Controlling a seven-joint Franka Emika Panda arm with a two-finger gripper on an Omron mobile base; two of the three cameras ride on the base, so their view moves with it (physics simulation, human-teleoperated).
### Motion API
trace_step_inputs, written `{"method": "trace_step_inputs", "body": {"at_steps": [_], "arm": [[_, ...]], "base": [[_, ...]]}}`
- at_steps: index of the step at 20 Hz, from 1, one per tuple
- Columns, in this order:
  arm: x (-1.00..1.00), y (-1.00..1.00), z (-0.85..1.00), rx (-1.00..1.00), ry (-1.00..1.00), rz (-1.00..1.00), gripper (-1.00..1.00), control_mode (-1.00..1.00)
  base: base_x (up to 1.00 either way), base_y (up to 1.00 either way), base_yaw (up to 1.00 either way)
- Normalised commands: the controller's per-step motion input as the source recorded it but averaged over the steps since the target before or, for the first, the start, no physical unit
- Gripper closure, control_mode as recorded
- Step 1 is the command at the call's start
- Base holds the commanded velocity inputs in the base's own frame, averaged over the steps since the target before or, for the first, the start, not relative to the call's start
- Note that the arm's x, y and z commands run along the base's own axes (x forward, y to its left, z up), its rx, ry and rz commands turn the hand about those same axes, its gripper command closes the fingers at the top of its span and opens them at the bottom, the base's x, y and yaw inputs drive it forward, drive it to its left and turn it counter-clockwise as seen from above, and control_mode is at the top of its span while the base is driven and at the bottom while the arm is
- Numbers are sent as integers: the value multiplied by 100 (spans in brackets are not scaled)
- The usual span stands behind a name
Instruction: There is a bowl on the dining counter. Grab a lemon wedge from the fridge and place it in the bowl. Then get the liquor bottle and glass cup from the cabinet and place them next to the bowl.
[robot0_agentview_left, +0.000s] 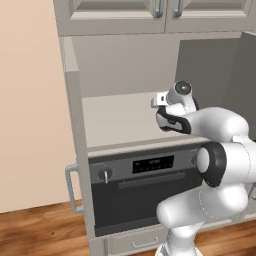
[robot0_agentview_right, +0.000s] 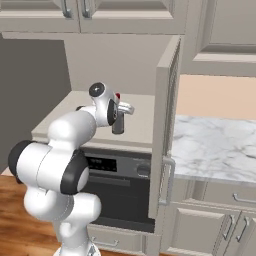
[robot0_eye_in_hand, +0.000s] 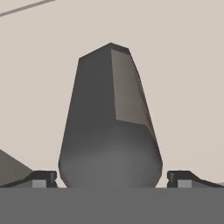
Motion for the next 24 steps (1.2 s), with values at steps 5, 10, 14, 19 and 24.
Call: {"method": "trace_step_inputs", "body": {"at_steps": [5,10,14,19,24], "arm": [[5,0,-10,0,0,0,100,-100],[3,0,-10,0,1,0,100,-100],[1,0,0,-2,3,0,100,-100],[-5,0,-8,-6,3,0,100,-100],[-43,-2,0,0,-3,7,100,-100]], "base": [[0,0,0],[0,0,0],[0,0,0],[0,0,0],[0,0,0]]}}
